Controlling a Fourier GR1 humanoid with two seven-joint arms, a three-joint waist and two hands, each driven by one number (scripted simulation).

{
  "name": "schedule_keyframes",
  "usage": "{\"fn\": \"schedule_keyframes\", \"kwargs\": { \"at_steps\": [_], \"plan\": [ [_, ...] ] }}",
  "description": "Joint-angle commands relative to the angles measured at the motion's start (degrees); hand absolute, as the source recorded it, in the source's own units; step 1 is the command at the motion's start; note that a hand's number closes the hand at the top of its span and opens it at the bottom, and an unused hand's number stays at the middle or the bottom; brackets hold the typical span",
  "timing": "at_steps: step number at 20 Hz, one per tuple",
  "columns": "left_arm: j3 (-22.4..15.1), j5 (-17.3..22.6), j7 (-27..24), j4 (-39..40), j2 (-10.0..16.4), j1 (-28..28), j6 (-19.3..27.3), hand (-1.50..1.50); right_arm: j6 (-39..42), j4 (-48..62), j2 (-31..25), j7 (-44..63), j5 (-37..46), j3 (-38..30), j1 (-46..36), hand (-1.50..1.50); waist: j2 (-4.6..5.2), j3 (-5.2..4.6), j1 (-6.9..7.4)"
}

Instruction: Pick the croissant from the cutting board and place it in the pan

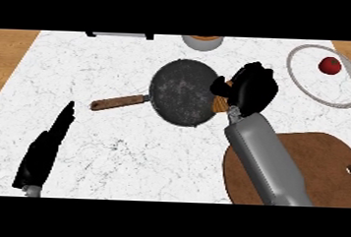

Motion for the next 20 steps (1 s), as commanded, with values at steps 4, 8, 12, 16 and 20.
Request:
{"fn": "schedule_keyframes", "kwargs": {
  "at_steps": [4, 8, 12, 16, 20],
  "plan": [
    [-0.68, -0.81, -0.36, 2.16, -1.45, -3.73, -0.63, 0.00, -7.92, 14.38, 1.70, 10.21, -3.79, -6.88, -6.10, 1.50, 1.31, 0.15, 1.93],
    [-2.16, -1.40, -0.93, 0.35, -1.38, -2.25, -1.57, 0.00, -6.48, 25.16, 1.72, 4.12, -8.72, -12.65, -11.08, 1.50, 1.59, 0.18, 3.50],
    [-1.99, -1.29, -0.14, 1.18, -2.25, -4.46, -1.48, 0.00, -13.93, 27.00, 1.74, -1.25, -19.90, -16.66, -11.05, 1.50, 2.09, 0.37, 4.66],
    [-2.43, -1.89, -1.65, 1.73, -2.26, -3.59, -1.63, 0.00, -21.61, 27.45, 1.74, -4.87, -27.34, -22.66, -10.85, -1.50, 2.16, 0.39, 5.31],
    [-3.05, -2.75, -0.22, 1.94, -2.86, -5.31, -1.33, 0.00, -32.59, 29.10, 1.74, -13.33, -29.75, -23.90, -12.73, -1.50, 2.33, 0.42, 5.62]
  ]
}}
